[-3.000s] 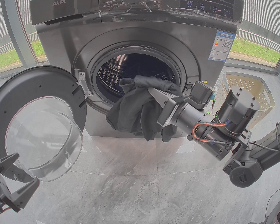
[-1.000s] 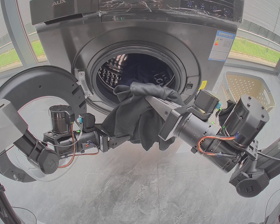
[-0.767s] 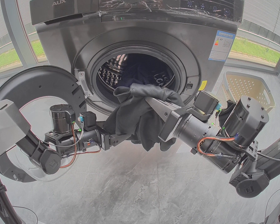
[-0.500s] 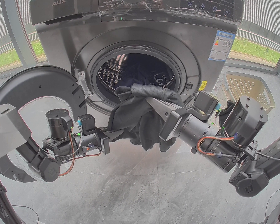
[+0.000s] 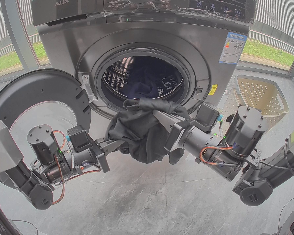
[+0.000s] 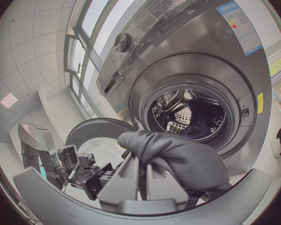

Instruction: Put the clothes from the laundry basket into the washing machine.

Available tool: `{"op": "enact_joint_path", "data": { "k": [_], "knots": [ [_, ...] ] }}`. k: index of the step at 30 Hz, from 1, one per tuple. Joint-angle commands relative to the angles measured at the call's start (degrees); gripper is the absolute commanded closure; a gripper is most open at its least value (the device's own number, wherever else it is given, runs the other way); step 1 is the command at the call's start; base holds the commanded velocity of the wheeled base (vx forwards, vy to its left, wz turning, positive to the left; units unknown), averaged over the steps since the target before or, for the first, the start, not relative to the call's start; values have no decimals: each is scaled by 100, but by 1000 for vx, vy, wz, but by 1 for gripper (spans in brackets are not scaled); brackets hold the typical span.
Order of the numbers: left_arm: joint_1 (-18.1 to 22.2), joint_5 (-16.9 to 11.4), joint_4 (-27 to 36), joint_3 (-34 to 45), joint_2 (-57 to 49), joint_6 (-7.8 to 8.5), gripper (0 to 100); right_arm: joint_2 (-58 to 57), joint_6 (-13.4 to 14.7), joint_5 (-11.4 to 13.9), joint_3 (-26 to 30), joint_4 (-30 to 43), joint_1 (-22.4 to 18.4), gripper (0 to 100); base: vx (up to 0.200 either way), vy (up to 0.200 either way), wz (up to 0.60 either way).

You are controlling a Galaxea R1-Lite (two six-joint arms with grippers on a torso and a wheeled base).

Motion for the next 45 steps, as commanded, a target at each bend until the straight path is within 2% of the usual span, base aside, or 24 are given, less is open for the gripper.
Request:
{"op": "enact_joint_path", "data": {
  "k": [1,5,8,11,13,17,21,32,45],
  "knots": [
    [-120,-4,-64,129,-224,-92,100,248,-5,-4,19,38,-38,0,0,0,0],
    [-111,-4,-64,-12,-338,-154,100,432,-5,-39,151,47,-161,0,0,0,0],
    [-120,31,-64,-117,-576,-259,100,555,-67,-4,432,3,-178,0,0,0,0],
    [-138,40,-56,-187,-708,-338,100,635,-154,5,538,3,-178,0,0,0,0],
    [-243,137,-56,-284,-848,-391,100,670,-330,14,696,3,-178,0,0,0,0],
    [-331,383,-56,-442,-857,-382,100,678,-401,58,863,3,-178,0,0,0,0],
    [-410,497,-56,-557,-848,-391,100,722,-409,58,933,-6,-187,0,0,0,0],
    [-472,506,-56,-495,-980,-382,100,819,-532,58,793,-102,-196,0,0,0,0],
    [-489,480,-56,-469,-980,-382,100,977,-655,14,169,-173,-442,0,0,0,0]
  ]
}}
